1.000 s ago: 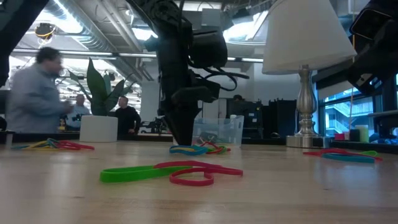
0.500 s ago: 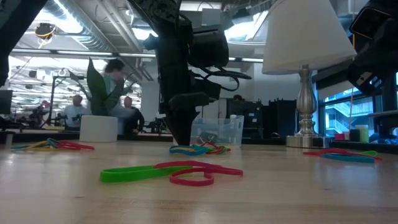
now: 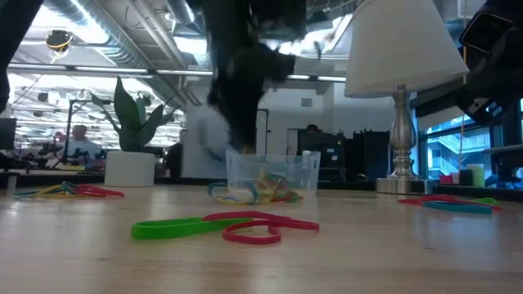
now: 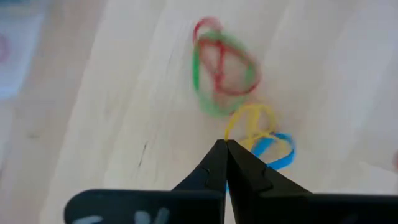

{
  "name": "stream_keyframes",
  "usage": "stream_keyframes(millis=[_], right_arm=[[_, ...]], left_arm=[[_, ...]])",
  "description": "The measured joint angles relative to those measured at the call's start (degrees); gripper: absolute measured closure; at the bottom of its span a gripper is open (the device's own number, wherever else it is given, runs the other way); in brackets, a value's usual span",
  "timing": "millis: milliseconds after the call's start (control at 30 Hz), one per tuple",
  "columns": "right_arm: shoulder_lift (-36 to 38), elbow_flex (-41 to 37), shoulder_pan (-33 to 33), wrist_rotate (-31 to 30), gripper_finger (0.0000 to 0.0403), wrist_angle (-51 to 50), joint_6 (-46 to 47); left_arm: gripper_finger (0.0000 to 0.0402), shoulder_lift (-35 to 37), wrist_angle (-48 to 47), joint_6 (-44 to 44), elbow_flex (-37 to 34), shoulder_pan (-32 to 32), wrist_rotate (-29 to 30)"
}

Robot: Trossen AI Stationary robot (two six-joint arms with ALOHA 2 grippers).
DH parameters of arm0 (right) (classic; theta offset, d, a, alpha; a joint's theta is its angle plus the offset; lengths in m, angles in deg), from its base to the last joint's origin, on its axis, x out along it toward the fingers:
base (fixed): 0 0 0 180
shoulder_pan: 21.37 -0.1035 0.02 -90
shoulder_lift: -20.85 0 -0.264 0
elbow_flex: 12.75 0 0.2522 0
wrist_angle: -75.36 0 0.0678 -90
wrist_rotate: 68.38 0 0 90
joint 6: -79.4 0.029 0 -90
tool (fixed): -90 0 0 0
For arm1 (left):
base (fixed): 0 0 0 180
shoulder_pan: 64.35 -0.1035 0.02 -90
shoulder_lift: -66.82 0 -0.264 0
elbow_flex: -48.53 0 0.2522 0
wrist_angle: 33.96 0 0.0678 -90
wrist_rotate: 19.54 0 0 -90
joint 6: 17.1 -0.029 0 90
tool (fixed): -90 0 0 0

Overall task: Pick and place rubber bands into bin
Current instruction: Put the yellow rubber band into the transparent bin

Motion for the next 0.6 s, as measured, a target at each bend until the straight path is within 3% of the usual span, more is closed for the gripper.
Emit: stream_keyframes(millis=[600], right_arm=[[-0.07, 0.0, 0.07, 0.0, 0.0401, -0.39, 0.02]], left_arm=[[0.0399, 12.85, -6.56, 2.86, 3.76, 4.74, 8.23]])
